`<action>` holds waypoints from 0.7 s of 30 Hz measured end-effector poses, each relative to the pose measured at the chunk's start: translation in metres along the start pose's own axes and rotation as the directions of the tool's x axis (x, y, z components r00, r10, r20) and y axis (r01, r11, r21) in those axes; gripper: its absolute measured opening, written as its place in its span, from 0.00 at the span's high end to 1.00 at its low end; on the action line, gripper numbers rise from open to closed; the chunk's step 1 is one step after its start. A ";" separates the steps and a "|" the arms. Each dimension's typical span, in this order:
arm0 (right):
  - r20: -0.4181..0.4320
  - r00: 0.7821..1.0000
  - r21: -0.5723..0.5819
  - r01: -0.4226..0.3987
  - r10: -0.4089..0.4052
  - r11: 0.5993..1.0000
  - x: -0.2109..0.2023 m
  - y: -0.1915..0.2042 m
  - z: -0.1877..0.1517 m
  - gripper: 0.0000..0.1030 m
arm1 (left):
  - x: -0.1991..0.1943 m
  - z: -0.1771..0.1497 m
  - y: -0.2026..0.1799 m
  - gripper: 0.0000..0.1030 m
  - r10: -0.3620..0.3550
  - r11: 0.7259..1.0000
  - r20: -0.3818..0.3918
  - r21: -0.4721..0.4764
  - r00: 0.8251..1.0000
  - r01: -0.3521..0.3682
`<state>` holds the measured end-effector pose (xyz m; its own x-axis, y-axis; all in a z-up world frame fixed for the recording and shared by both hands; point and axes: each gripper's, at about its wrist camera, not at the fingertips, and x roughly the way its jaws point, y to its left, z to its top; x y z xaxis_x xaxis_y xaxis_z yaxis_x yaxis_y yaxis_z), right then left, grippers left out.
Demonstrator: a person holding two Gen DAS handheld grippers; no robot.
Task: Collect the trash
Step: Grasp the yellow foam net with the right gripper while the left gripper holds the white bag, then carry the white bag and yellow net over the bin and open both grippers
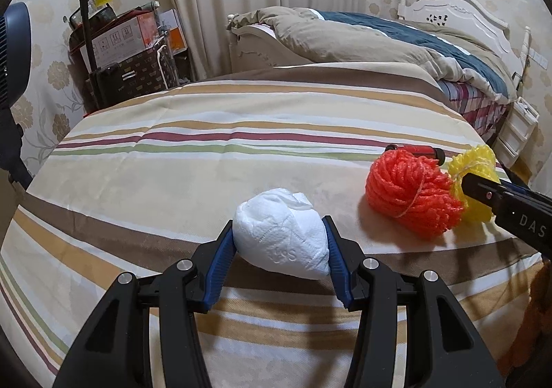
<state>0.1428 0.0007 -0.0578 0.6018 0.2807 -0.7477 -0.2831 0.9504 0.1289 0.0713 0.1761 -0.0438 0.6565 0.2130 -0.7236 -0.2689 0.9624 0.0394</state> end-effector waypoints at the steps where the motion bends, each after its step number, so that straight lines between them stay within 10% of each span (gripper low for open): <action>1: 0.005 1.000 -0.002 0.004 -0.004 1.000 -0.003 -0.001 -0.001 0.58 | -0.001 -0.001 -0.001 0.51 -0.001 1.000 0.002 -0.001 1.000 0.001; 21: 0.090 0.993 0.022 0.071 -0.073 0.997 -0.068 -0.049 -0.036 0.59 | -0.045 -0.008 -0.061 0.51 -0.110 0.993 0.062 0.057 0.992 0.106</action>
<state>0.0890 -0.0697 -0.0372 0.6855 0.2214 -0.6935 -0.2228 0.9707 0.0897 0.0523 0.1065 -0.0197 0.7242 0.1163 -0.6797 -0.1573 0.9876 0.0014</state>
